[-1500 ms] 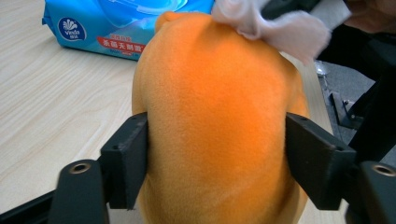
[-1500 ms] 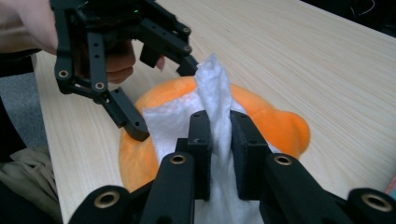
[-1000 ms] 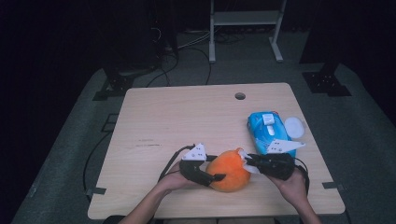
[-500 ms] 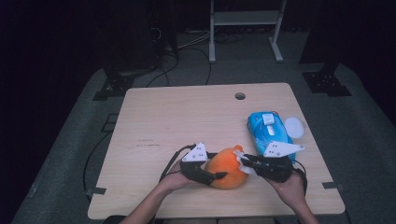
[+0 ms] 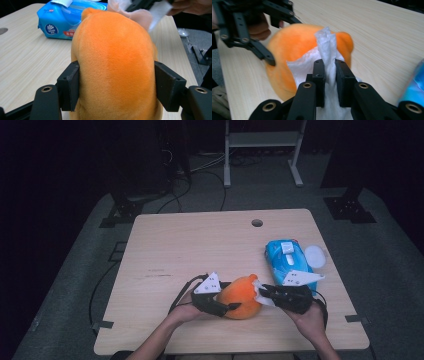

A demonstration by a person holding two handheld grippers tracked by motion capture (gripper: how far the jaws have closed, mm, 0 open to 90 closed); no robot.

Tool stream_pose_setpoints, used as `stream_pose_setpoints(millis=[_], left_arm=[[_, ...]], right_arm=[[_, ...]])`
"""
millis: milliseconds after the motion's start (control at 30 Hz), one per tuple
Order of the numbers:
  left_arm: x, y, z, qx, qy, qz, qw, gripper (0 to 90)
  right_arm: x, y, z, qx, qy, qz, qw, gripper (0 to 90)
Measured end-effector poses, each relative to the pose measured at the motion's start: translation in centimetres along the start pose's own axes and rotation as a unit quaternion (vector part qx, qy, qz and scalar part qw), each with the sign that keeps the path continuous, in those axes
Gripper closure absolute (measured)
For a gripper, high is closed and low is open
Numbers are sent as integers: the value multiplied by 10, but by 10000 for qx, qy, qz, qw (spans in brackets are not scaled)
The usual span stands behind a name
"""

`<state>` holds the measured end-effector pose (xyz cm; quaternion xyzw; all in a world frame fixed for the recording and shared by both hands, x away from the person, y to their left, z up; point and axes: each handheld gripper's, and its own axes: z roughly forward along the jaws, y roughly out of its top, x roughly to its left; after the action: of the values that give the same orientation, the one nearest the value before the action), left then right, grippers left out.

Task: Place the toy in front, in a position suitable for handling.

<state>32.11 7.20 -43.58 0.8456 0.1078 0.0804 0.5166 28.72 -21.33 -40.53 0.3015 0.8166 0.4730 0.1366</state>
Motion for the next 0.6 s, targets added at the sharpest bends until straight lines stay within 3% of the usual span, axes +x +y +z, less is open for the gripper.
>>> stream_pose_setpoints(millis=[100, 233, 300, 600], left_arm=[[1, -1, 2, -28, -5, -102, 9999, 295], [1, -2, 1, 1, -26, -89, 10000, 290], [0, -3, 1, -2, -30, -90, 10000, 292], [-3, -2, 3, -24, -61, -10, 10000, 297]], right_arm=[[15, 7, 3, -116, 251, -208, 9994, 783], [30, 12, 10, -49, 261, -525, 9983, 784], [25, 11, 9, -74, 272, -426, 9987, 785], [-6, -2, 3, 41, -92, 105, 9999, 783]])
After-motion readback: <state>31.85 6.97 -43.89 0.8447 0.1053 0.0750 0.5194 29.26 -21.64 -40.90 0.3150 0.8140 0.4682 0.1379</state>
